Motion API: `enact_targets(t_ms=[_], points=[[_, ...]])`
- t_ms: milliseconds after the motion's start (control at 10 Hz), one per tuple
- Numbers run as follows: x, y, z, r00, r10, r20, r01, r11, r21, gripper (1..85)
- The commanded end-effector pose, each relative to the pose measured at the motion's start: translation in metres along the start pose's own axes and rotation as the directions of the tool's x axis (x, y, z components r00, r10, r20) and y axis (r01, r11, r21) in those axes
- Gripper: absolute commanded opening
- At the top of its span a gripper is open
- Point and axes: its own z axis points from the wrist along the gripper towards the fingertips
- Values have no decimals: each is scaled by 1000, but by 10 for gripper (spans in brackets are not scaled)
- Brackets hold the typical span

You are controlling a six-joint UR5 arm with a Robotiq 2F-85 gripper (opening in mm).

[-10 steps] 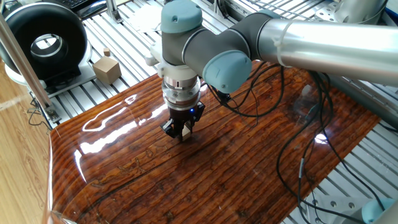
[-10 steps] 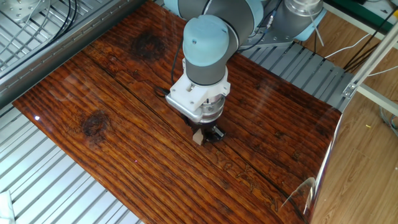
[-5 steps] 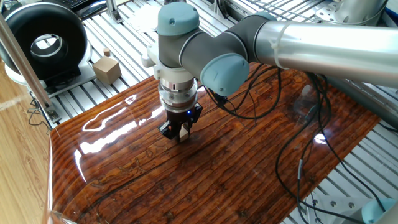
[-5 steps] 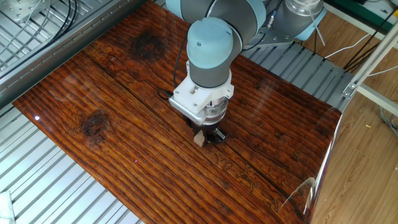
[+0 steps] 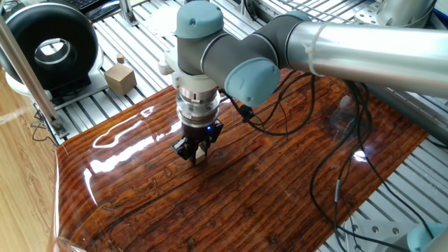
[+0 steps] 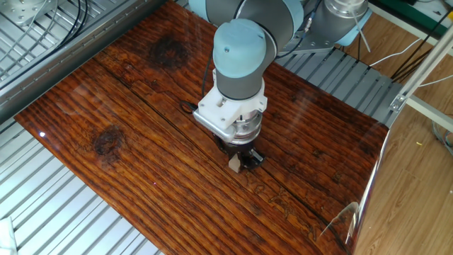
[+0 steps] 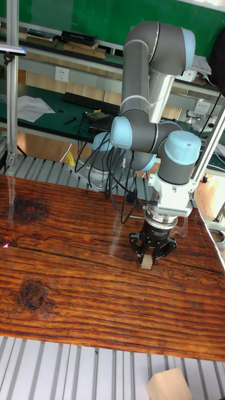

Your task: Hold a small block with the gripper and sweep it from left to right on the table

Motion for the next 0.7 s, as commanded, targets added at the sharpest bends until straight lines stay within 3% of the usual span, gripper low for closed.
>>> enact_targets(t_ms=[0, 600], points=[[-1, 10, 0, 1000, 21, 0, -21, 1000, -3, 10], [-1, 26, -1, 999, 39, 2, -39, 999, 3, 10]])
